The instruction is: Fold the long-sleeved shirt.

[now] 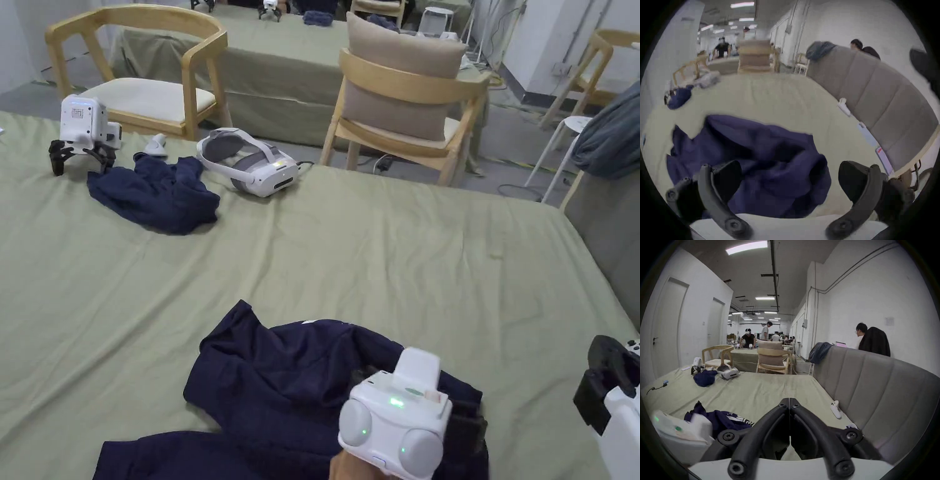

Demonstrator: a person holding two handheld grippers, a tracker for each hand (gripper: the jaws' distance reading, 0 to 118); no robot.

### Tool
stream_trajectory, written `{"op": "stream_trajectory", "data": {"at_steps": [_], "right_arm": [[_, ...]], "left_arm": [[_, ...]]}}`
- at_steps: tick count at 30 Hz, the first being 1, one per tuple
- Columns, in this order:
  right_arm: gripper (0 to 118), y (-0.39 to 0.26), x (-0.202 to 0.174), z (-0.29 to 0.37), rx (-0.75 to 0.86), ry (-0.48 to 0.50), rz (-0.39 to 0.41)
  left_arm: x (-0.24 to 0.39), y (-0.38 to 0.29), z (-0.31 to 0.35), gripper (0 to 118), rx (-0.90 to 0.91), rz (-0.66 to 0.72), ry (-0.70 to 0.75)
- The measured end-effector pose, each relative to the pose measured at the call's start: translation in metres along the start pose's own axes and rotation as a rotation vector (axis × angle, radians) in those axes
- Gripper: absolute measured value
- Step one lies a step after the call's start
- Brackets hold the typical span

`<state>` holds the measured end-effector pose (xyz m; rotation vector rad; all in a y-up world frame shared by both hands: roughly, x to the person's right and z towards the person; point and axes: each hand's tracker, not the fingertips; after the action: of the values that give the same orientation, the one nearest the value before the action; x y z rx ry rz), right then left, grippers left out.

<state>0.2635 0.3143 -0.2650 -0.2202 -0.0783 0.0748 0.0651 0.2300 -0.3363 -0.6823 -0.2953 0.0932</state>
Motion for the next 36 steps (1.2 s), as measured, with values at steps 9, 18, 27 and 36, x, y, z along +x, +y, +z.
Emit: {"op": "stream_trajectory", "data": {"at_steps": [9, 18, 27, 36], "right_arm": [[0, -0.009, -0.026, 0.028, 0.027, 0.056, -0.021], [115, -0.112, -0.007, 0.001, -0.397, 0.038, -0.083], [106, -0.129, 0.017, -0.126, -0.525, 0.05, -0.198], [7, -0.157, -0.028, -0.211, -0.653, 0.221, -0.132]], "left_arm": [[-0.126, 0.007, 0.131, 6, 0.232, 0.014, 0.342], [-0.192, -0.041, 0.131, 3, 0.14, 0.119, 0.299], [-0.202, -0.054, 0.095, 3, 0.062, 0.108, 0.303], [-0.213, -0.048, 0.062, 3, 0.022, 0.15, 0.294]]}}
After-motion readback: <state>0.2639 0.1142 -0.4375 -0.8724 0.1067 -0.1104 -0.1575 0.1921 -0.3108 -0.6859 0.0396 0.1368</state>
